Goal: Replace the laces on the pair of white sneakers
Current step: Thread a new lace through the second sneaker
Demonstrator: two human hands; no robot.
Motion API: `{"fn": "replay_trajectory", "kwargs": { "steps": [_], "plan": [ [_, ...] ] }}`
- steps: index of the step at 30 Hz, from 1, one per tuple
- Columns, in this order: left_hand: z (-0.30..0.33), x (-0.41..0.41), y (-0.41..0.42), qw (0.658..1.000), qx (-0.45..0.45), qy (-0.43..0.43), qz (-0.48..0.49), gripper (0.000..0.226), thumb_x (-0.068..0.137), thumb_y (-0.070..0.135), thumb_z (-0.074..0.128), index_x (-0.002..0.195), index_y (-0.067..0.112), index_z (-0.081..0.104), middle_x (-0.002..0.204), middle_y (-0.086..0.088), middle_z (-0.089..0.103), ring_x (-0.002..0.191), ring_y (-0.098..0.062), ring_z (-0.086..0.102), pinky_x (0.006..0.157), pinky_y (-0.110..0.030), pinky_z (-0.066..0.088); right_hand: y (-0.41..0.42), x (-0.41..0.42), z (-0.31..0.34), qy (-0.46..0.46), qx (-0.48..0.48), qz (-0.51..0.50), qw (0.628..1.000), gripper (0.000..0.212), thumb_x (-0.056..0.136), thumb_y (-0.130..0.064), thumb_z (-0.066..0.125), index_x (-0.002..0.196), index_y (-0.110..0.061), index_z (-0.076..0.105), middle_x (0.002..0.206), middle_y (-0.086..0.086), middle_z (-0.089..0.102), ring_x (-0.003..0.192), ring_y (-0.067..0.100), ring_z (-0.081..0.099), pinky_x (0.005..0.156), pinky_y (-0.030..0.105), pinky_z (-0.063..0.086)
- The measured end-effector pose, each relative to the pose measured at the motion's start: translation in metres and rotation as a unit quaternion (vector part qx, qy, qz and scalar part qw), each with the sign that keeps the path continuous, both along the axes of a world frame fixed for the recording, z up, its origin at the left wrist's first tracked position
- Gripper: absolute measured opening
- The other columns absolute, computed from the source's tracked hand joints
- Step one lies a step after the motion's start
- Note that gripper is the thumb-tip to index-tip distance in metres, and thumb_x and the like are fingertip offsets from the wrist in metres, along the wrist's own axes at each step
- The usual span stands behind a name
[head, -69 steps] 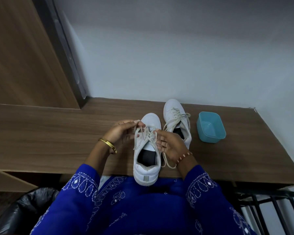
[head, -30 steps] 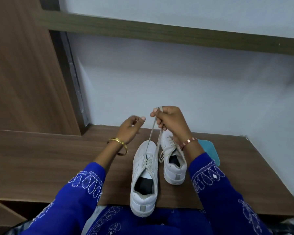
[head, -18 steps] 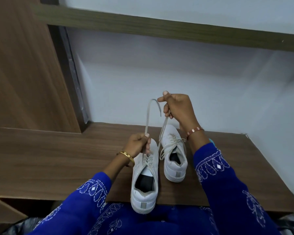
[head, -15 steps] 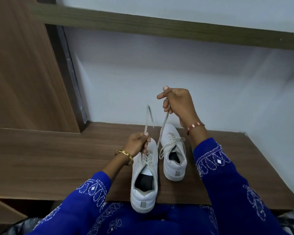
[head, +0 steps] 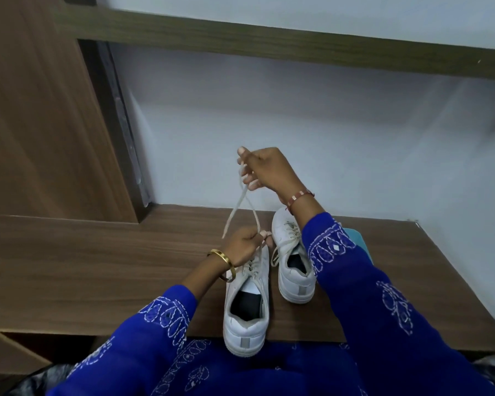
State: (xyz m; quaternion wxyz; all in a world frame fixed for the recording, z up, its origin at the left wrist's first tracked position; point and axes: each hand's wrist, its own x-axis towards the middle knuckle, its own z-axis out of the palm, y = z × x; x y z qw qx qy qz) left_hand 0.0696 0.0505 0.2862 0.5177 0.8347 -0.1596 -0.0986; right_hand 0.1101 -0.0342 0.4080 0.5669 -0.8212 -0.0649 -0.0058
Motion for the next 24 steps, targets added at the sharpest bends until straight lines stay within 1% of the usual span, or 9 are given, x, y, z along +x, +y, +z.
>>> {"fn": "replay_trajectory", "kwargs": {
  "steps": [2,4,7,10,12,15,18,21,24],
  "plan": [
    [-0.002,0.003,0.004,0.999,-0.04,0.027,0.009,0.04,0.1,0.02,0.037,0.067,0.022,0.059,0.04,0.01,0.036,0.036,-0.003,0.03,0.046,-0.021,0.027,-0.011,0.004,-0.014,0.065,-0.057,-0.011,0.996,0.039,0.094,-0.036,0.049,0.088,0.0,0.063,0.075,0.01,0.058,0.059,0.02,0.053,0.053,0.026,0.049],
    [-0.003,0.007,0.009,0.993,-0.1,0.065,0.02,0.04,0.1,0.016,0.037,0.066,0.015,0.059,0.035,0.011,0.031,0.034,-0.002,0.026,0.043,-0.019,0.025,-0.025,-0.002,-0.032,0.116,-0.118,0.005,0.986,0.035,0.095,-0.029,0.047,0.092,0.002,0.063,0.081,0.011,0.059,0.066,0.021,0.054,0.056,0.026,0.045],
    [-0.002,0.008,0.013,0.983,-0.149,0.104,0.025,0.038,0.099,0.014,0.037,0.068,0.009,0.058,0.042,0.013,0.028,0.036,-0.003,0.025,0.043,-0.017,0.026,-0.042,-0.023,-0.06,0.152,-0.145,0.029,0.977,0.026,0.093,-0.015,0.047,0.096,0.003,0.066,0.085,0.01,0.061,0.077,0.021,0.051,0.057,0.024,0.039],
    [-0.002,0.01,0.016,0.977,-0.159,0.134,0.039,0.038,0.099,0.017,0.039,0.068,0.01,0.06,0.05,0.006,0.029,0.04,-0.005,0.026,0.043,-0.016,0.027,-0.05,-0.035,-0.08,0.125,-0.168,0.032,0.977,0.018,0.089,-0.009,0.049,0.082,-0.001,0.064,0.079,0.008,0.058,0.077,0.02,0.049,0.069,0.03,0.04],
    [-0.001,0.011,0.017,0.976,-0.158,0.143,0.039,0.038,0.098,0.02,0.041,0.068,0.01,0.062,0.049,0.007,0.031,0.04,-0.006,0.029,0.042,-0.015,0.029,-0.05,-0.036,-0.089,0.092,-0.172,0.007,0.981,0.02,0.091,-0.011,0.049,0.076,-0.003,0.06,0.074,0.004,0.058,0.069,0.012,0.052,0.072,0.029,0.043],
    [0.001,0.012,0.015,0.978,-0.149,0.144,0.027,0.035,0.096,0.02,0.046,0.069,0.009,0.064,0.043,0.009,0.041,0.038,-0.005,0.037,0.043,-0.015,0.033,-0.045,-0.042,-0.093,0.059,-0.126,-0.063,0.988,0.033,0.098,-0.015,0.039,0.066,-0.011,0.047,0.063,-0.003,0.052,0.054,0.007,0.049,0.056,0.022,0.04],
    [0.001,0.017,0.014,0.971,-0.174,0.155,0.056,0.042,0.094,0.016,0.051,0.054,0.012,0.063,0.057,-0.005,0.056,0.039,-0.006,0.046,0.046,-0.017,0.04,-0.037,-0.054,-0.093,0.008,-0.15,-0.086,0.985,0.036,0.098,-0.018,0.038,0.062,-0.017,0.04,0.059,-0.002,0.046,0.053,0.009,0.043,0.051,0.02,0.033],
    [-0.004,0.019,0.019,0.958,-0.216,0.181,0.056,0.036,0.093,0.009,0.051,0.058,0.006,0.061,0.056,-0.005,0.059,0.039,-0.006,0.047,0.044,-0.016,0.04,-0.034,-0.071,-0.1,-0.011,-0.178,-0.015,0.984,0.029,0.095,-0.018,0.046,0.067,-0.021,0.046,0.064,-0.004,0.052,0.057,0.006,0.045,0.054,0.02,0.034],
    [-0.008,0.016,0.028,0.96,-0.223,0.17,0.031,0.036,0.09,-0.001,0.052,0.063,0.013,0.072,0.064,0.001,0.066,0.045,-0.003,0.048,0.048,-0.014,0.042,-0.037,-0.082,-0.114,0.013,-0.214,0.07,0.974,0.03,0.091,-0.017,0.056,0.063,-0.023,0.048,0.056,-0.009,0.049,0.048,-0.002,0.046,0.049,0.009,0.034]
  ]
}}
